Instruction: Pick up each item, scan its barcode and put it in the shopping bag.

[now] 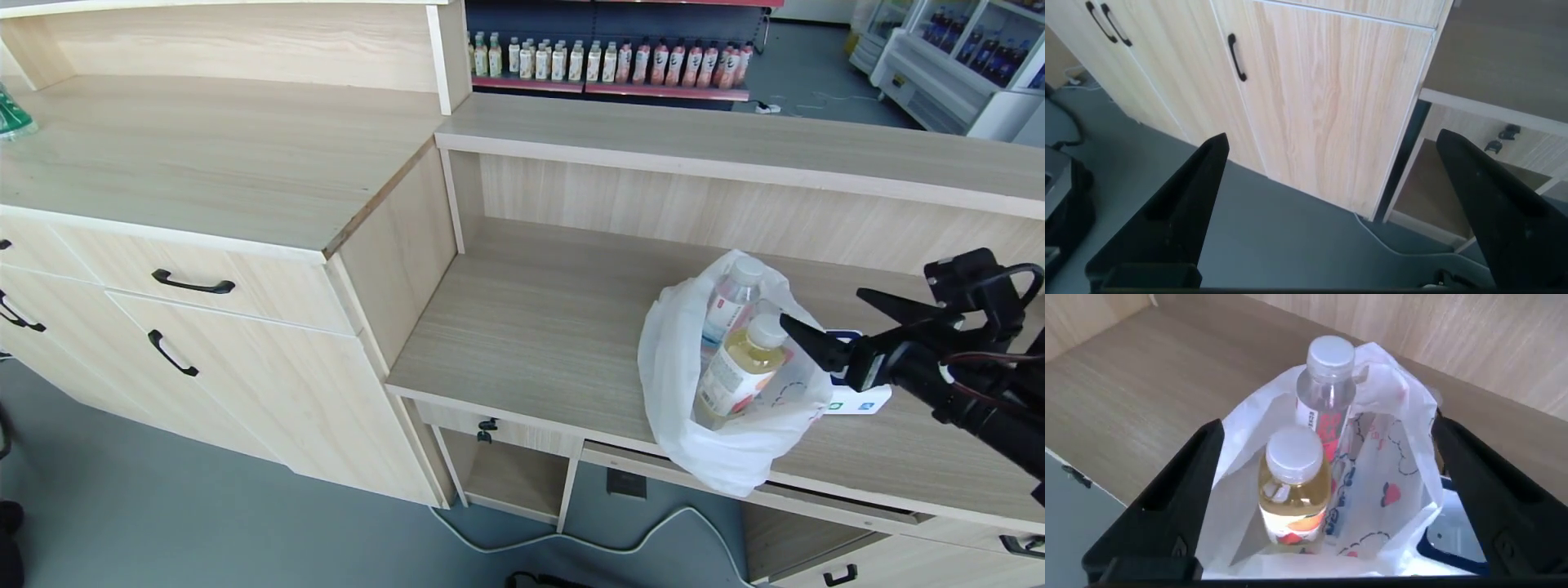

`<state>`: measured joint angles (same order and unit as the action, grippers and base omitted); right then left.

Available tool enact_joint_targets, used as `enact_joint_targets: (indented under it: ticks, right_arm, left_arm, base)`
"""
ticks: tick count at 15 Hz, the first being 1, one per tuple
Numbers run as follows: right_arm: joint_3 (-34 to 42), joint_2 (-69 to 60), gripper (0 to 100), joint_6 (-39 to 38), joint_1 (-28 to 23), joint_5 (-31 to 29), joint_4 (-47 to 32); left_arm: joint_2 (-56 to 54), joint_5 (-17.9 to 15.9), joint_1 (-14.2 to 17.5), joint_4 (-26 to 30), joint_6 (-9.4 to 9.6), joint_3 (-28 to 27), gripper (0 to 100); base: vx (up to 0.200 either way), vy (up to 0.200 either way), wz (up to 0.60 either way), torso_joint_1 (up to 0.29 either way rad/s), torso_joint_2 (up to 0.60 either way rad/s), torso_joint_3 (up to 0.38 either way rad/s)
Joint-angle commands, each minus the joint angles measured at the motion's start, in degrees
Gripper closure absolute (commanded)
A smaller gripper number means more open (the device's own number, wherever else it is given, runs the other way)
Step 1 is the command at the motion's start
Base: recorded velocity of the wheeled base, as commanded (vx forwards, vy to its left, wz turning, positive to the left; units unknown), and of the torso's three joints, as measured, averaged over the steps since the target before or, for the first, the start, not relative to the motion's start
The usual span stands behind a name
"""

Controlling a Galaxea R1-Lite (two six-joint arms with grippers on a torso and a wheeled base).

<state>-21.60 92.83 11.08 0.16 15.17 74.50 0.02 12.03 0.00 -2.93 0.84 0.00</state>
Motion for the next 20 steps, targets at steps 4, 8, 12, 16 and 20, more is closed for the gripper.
enact_joint_targets:
  ticks: [4,8,12,16,20]
  right_arm:
    - [-1.4,-21.9,0,0.9,-12.0,0.0,-21.2]
    - [-3.6,-20.6,0,-3.9,-15.3,-0.3,-24.5]
    - [2.6,-24.5,0,-5.8,-15.4,-9.2,-26.4]
    - [14.6,-41.6,0,-12.0,-14.5,-12.5,-33.8]
    - [21.6,-63.3,0,-12.1,-7.5,-14.8,-49.1]
  left_arm:
    - [0.0,0.0,0.0,0.0,0.04,0.0,0]
    - [0.0,0.0,0.0,-0.1,0.04,0.0,0]
    - [0.0,0.0,0.0,0.0,-0.05,0.0,0]
    - [0.0,0.0,0.0,0.0,-0.05,0.0,0]
    - [0.0,0.0,0.0,0.0,-0.05,0.0,0]
  base:
    - [0.000,0.000,-0.45,-0.005,0.00,0.003]
    - [0.000,0.000,-0.15,0.003,0.00,0.001]
    - [0.000,0.000,0.00,0.000,0.00,0.000]
    - [0.000,0.000,0.00,0.000,0.00,0.000]
    - [0.000,0.000,0.00,0.000,0.00,0.000]
